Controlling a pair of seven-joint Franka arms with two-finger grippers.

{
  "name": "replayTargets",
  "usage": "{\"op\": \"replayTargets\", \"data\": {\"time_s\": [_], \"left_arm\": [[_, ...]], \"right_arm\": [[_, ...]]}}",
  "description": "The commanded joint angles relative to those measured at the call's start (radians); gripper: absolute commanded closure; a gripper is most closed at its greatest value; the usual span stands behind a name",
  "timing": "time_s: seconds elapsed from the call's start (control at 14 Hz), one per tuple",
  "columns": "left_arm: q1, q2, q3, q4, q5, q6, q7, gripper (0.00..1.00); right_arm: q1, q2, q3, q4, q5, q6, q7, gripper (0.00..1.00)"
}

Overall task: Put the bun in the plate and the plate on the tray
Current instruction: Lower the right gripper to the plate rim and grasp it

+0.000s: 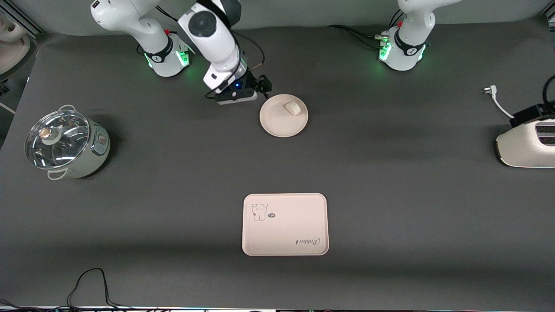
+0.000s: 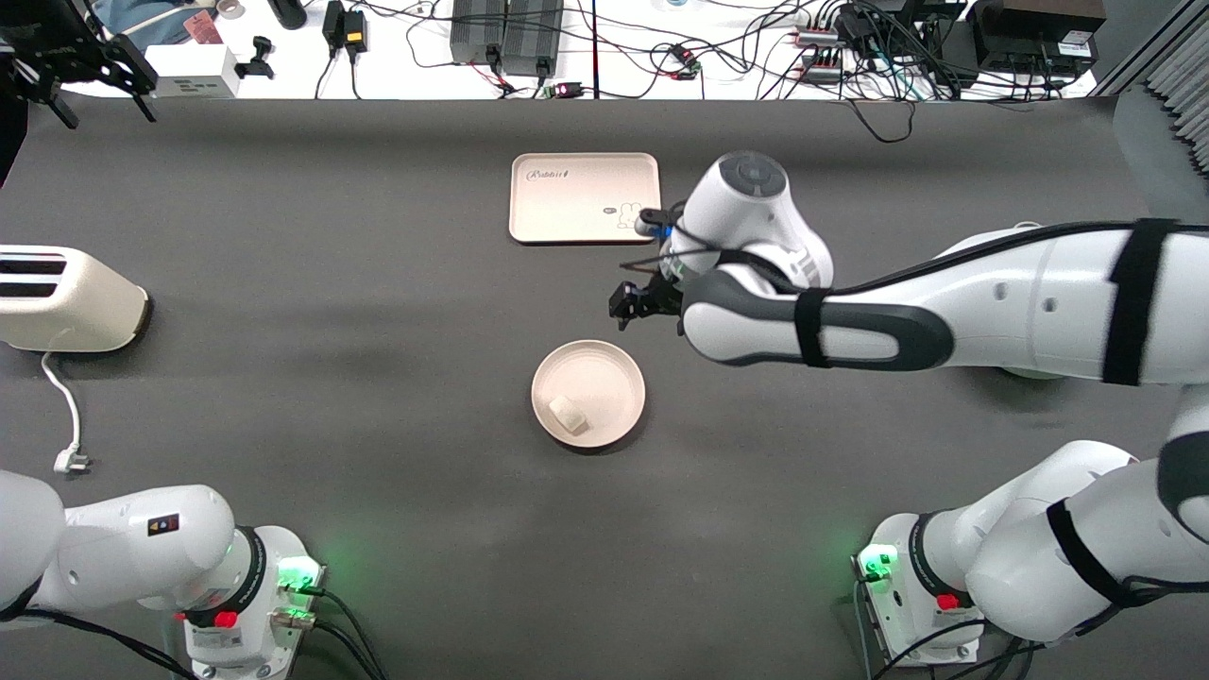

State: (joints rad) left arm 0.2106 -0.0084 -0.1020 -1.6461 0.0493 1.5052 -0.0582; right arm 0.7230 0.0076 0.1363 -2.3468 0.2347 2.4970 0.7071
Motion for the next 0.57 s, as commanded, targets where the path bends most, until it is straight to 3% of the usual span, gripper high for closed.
{"op": "replayTargets", "data": {"time_s": [0.0, 0.21, 0.5], "left_arm": [[-0.109, -0.088, 0.058, -0.103, -0.009, 0.024, 0.018, 0.0], [-0.099, -0.088, 0.056, -0.107, -0.045, 0.015, 0.064, 0.0], [-0.1, -0.091, 0.055, -0.1, -0.045, 0.033, 0.069, 0.0]], "right_arm": [[0.013, 0.125, -0.007, 0.006, 0.028, 0.136, -0.038, 0.0], [0.029, 0.257, -0.003, 0.006, 0.026, 0.268, -0.041, 0.0], [0.036, 0.319, -0.003, 0.009, 0.028, 0.293, -0.038, 0.0]]}}
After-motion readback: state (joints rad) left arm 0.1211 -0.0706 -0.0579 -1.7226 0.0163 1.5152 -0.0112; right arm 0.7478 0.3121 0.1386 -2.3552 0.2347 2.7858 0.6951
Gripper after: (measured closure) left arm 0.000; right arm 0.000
